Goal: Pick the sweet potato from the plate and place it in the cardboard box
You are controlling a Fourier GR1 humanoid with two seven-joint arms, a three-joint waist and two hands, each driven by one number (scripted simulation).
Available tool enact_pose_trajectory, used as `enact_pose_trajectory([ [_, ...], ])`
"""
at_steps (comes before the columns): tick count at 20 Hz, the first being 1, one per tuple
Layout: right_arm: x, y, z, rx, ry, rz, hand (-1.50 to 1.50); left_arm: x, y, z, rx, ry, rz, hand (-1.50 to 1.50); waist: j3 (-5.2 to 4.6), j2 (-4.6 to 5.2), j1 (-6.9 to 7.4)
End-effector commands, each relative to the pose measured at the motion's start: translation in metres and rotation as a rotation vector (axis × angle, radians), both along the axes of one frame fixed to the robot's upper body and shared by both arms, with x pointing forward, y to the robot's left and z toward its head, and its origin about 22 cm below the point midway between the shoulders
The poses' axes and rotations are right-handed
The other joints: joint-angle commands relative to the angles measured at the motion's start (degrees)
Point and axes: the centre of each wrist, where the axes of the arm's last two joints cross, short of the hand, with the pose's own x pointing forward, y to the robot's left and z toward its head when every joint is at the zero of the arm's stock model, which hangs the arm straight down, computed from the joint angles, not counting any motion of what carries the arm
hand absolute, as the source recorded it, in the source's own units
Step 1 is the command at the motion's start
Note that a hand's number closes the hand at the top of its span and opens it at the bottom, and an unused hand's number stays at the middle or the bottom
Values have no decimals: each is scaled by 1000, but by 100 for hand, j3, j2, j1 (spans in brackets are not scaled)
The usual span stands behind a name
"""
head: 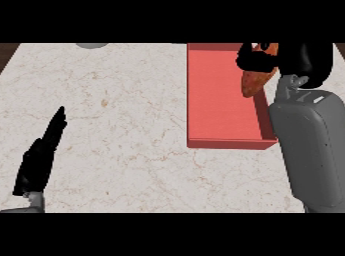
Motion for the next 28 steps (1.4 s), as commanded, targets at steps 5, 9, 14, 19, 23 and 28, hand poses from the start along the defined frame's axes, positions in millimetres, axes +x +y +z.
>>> enact_pose_trajectory([
  [5, 71, -5, -16, 49, 114, -11, 150, -1, -9, -3, 3, -2, -15, 0, 3, 37, 105],
  [9, 85, -6, -50, 33, 195, -49, 150, 14, -7, 15, -3, -15, -18, 0, 4, 31, 67],
  [14, 97, -2, -82, 149, 202, -92, -150, 22, 9, 9, -6, -12, -14, 0, 4, 63, 109],
  [19, 99, -9, -105, 186, 136, -74, -150, 10, 4, 12, 8, -10, -19, 0, 7, 53, 126],
  [23, 99, -6, -92, 305, -92, -143, -150, 9, 8, -4, -13, -4, -11, 0, 6, 64, 118],
  [28, 97, -31, -84, 439, -307, -214, -150, 21, -1, 17, -8, -8, -3, 0, 15, 27, 24],
])
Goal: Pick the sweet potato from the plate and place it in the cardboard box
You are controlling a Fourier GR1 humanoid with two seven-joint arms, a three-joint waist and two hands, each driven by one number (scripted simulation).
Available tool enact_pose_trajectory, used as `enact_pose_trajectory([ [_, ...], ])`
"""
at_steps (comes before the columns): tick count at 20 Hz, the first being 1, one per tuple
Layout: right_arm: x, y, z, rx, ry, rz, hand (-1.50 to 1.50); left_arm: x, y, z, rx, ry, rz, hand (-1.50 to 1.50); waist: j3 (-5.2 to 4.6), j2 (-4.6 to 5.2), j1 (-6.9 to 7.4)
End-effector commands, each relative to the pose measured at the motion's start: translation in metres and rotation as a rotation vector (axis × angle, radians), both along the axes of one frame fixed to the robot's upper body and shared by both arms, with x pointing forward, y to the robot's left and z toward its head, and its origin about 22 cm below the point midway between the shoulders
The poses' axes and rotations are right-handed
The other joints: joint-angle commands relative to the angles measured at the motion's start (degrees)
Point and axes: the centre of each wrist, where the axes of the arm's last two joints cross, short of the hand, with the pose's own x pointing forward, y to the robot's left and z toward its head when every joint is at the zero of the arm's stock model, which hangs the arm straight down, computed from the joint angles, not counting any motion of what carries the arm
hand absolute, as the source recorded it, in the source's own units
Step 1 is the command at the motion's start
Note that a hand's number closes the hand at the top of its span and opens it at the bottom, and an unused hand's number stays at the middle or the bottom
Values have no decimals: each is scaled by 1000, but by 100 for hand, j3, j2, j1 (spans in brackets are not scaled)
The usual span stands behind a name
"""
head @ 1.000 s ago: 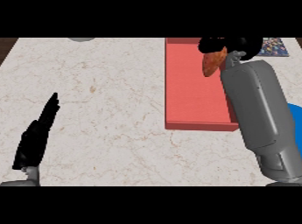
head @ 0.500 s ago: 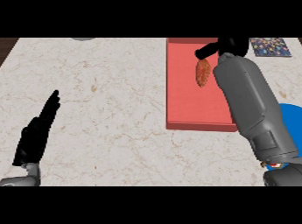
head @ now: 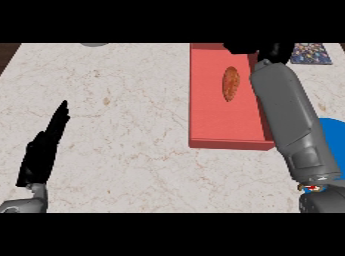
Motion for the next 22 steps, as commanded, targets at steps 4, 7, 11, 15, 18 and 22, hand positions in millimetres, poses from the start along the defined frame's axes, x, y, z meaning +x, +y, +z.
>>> enact_pose_trajectory([
  [4, -14, -43, 4, 186, -258, -86, -150, -19, 14, -5, -5, 16, 22, 0, 1, -85, -148],
  [7, -18, -80, 19, 218, -304, -157, -150, -9, 3, -7, -1, 14, 21, 0, -3, -74, -179],
  [11, -49, -91, 0, 227, -328, -263, -150, -20, 8, -7, 15, 6, 55, 0, -9, -135, -287],
  [15, -98, -155, -3, 234, -360, -269, -150, -44, 19, -23, 3, 9, 65, 0, -9, -156, -342],
  [18, -143, -189, -9, 211, -348, -242, -150, -26, 36, -4, 19, 34, 72, 0, -9, -147, -423],
  [22, -190, -238, 12, 198, -375, -181, -150, -20, 19, -4, 3, -7, 51, 0, -6, -100, -309],
])
